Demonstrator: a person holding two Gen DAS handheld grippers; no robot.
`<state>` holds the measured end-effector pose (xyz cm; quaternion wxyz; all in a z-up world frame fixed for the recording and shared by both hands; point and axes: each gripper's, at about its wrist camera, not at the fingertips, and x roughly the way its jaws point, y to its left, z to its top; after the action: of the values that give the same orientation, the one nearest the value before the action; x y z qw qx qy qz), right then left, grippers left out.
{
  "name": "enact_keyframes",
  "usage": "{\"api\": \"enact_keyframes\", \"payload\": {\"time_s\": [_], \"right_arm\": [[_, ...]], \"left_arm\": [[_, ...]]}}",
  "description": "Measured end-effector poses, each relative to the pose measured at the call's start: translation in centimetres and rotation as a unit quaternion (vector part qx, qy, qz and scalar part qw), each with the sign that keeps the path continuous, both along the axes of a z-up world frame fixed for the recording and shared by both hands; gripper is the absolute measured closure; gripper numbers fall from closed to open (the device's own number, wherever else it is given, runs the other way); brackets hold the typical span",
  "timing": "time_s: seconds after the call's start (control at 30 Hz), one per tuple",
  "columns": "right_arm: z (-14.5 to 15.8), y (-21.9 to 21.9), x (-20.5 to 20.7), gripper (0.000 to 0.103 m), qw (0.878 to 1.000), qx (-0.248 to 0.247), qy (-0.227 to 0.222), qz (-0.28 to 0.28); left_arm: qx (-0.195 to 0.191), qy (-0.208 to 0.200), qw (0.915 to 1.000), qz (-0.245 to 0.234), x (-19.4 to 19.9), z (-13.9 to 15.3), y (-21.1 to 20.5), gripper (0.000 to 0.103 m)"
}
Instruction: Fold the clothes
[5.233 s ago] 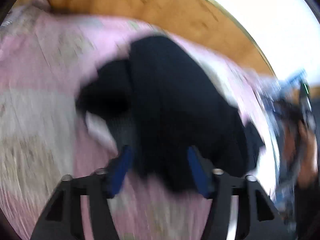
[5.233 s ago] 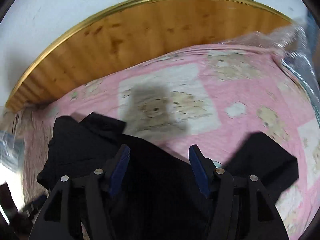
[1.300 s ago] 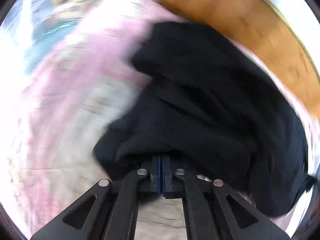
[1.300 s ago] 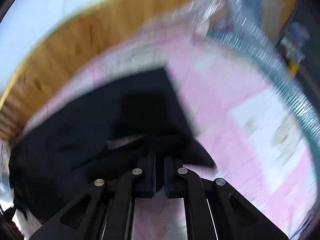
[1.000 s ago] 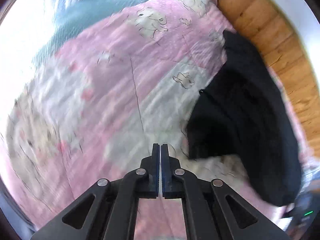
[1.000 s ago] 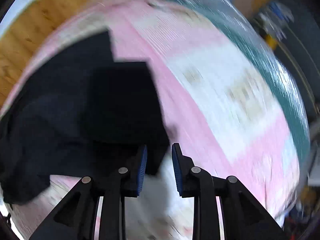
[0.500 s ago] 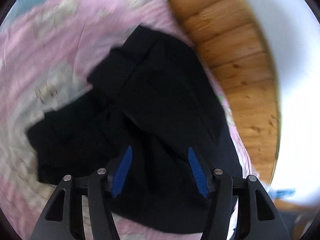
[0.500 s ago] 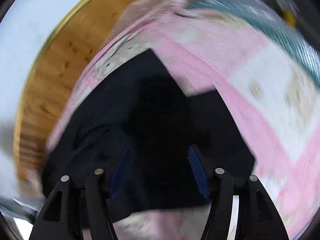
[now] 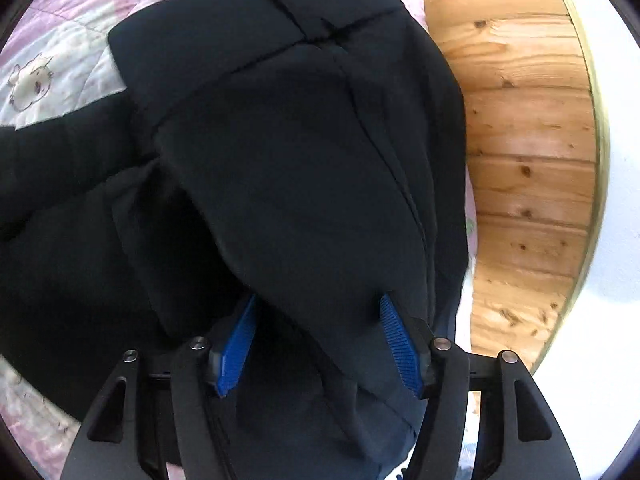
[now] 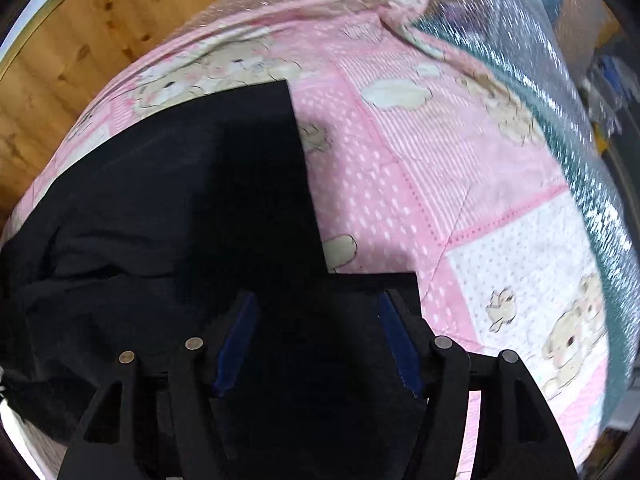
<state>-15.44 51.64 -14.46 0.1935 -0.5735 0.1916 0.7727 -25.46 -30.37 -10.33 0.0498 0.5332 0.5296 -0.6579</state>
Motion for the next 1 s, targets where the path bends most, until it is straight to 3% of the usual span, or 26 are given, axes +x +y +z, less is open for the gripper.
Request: {"api": "enact_keyframes", "payload": {"time_s": [0.1, 0.17, 0.23, 0.3, 0.37, 0.43, 0.5, 0.53, 0.57, 0.63, 0.67, 0.7, 0.87, 0.93, 1.0], "right_arm": [[-0.8, 2.2, 0.3, 0.039, 0.993, -0.092, 0.04, -0.055], [-1.0, 2.6, 1.3, 0.039, 0.977, -0.174, 0.074, -0.096], [-0.8, 2.3, 1.5, 0.039, 0.969, -0.205, 0.088, -0.108], [0.4, 1.3, 0.3, 0.038, 0.983, -0.149, 0.083, -0.067], [1.0, -0.4, -1.8, 0.034, 0.994, -0.086, 0.066, 0.017], [0.8, -2.8, -3.7, 0.032, 0.991, -0.039, 0.041, 0.125], [-0.1, -5.7, -5.4, 0.032, 0.972, 0.015, 0.011, 0.233], [-0.5, -6.9, -5.9, 0.032, 0.961, 0.036, 0.003, 0.274], [-1.2, -8.3, -6.3, 0.032, 0.945, 0.063, -0.007, 0.32], [-2.7, -9.6, -6.7, 0.039, 0.922, 0.086, -0.03, 0.375], [-3.0, -9.8, -6.9, 0.062, 0.918, 0.077, -0.035, 0.387], [-2.5, -9.5, -6.9, 0.094, 0.921, 0.059, -0.027, 0.384], [3.4, -8.8, -5.0, 0.102, 0.928, 0.099, 0.03, 0.358], [7.7, -8.5, -3.3, 0.102, 0.932, 0.125, 0.077, 0.331], [13.3, -8.5, -0.8, 0.103, 0.933, 0.154, 0.136, 0.294]], "left_arm": [[-0.015, 0.018, 0.9997, 0.002, -1.2, 1.0, 0.2, 0.04], [-0.024, 0.025, 0.9994, 0.003, -1.8, 1.8, 0.1, 0.04], [-0.047, 0.026, 0.9986, -0.001, -2.6, 2.3, -0.2, 0.04], [-0.068, 0.047, 0.9966, 0.006, -2.7, 3.6, -0.9, 0.04], [-0.075, 0.066, 0.9949, 0.008, -2.7, 4.9, -1.4, 0.04], [-0.066, 0.062, 0.9958, -0.017, -3.4, 4.8, -0.9, 0.04], [-0.066, 0.054, 0.9955, -0.042, -4.4, 4.5, -0.4, 0.056], [-0.081, 0.051, 0.9939, -0.055, -5.0, 4.5, -0.1, 0.084], [-0.098, 0.048, 0.9915, -0.071, -5.6, 4.6, 0.2, 0.099], [-0.116, 0.06, 0.9879, -0.084, -6.4, 5.6, 0.7, 0.099], [-0.116, 0.074, 0.9867, -0.086, -6.4, 6.5, 0.7, 0.099], [-0.114, 0.089, 0.9857, -0.086, -6.4, 7.6, 0.7, 0.099], [-0.096, 0.168, 0.9763, -0.097, -6.4, 14.3, 0.0, 0.1], [-0.085, 0.198, 0.9711, -0.102, -6.3, 17.1, -0.3, 0.1], [-0.074, 0.243, 0.9608, -0.11, -5.4, 21.2, -1.1, 0.1]]}}
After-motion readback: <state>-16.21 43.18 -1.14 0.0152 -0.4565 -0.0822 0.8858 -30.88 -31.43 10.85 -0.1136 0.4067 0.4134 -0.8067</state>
